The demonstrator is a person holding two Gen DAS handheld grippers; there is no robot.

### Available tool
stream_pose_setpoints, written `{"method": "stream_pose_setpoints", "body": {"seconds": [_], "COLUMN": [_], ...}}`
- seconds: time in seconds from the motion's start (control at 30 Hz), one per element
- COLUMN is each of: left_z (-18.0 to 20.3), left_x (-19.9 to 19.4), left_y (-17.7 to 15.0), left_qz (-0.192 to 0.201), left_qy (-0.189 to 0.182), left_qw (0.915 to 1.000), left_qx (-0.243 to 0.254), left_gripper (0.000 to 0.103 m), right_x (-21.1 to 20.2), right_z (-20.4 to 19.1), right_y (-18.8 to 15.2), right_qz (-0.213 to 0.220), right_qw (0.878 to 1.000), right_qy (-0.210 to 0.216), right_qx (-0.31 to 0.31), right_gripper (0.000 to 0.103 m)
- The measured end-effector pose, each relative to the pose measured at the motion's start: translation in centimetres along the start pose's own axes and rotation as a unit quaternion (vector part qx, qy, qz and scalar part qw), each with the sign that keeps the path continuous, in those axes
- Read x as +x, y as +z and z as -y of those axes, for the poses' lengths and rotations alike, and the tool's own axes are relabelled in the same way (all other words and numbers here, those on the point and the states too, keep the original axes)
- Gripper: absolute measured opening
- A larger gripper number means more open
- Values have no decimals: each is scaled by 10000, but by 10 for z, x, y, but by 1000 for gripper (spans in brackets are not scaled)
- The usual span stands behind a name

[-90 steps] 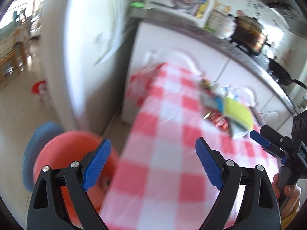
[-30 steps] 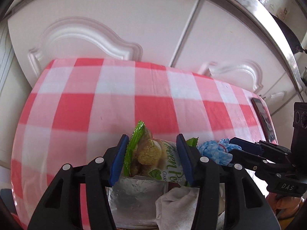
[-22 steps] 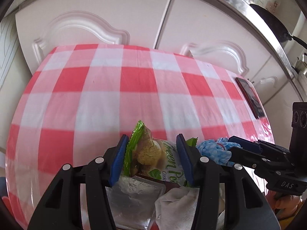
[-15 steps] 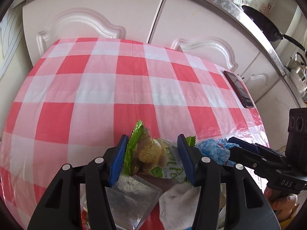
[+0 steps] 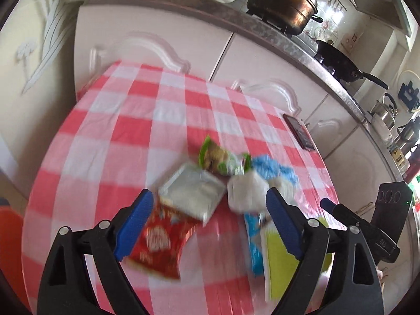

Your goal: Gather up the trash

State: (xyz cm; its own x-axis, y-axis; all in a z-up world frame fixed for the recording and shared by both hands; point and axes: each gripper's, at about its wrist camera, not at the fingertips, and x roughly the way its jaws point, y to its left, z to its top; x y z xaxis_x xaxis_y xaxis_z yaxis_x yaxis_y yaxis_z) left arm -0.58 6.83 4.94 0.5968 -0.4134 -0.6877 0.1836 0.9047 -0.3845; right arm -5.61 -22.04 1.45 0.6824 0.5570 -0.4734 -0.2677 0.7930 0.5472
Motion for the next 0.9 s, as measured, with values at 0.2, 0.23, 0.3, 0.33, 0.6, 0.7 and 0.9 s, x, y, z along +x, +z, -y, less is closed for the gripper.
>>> {"method": "stream_pose_setpoints", "body": {"seconds": [0.2,0.23,0.3,0.33,0.6,0.7,0.9], "left_z": [7,12,26,32,58,55,60], "left_x": [-9,-9,-10,-11,3,12,18], "left_y": [-49,-54,-63,-67,-73,-73,-81], "left_qz": [-530,-595,-667,-664,-755,-857,-943], "left_qy": [-501,-625,-741,-790,-785,-731,-746], "left_qw": [9969,9958,9950,9947,9934,9933,9921], "left_qx": [-307,-294,-100,5,362,269,372], "left_gripper": [87,87,87,87,85,83,83], "right_x": [-18,-19,-17,-16,-19,-19,-13], "right_z": [-21,-19,-11,-8,-7,-6,-5], "right_y": [-29,-31,-33,-34,-39,-39,-40], "right_qz": [95,101,-42,-69,-251,-294,-488], "right_qw": [9987,9992,9995,9996,9962,9931,9911], "right_qy": [-286,-244,-292,-272,789,1077,1178], "right_qx": [-404,-312,-111,-21,268,352,372], "right_gripper": [79,79,79,79,57,46,46]}}
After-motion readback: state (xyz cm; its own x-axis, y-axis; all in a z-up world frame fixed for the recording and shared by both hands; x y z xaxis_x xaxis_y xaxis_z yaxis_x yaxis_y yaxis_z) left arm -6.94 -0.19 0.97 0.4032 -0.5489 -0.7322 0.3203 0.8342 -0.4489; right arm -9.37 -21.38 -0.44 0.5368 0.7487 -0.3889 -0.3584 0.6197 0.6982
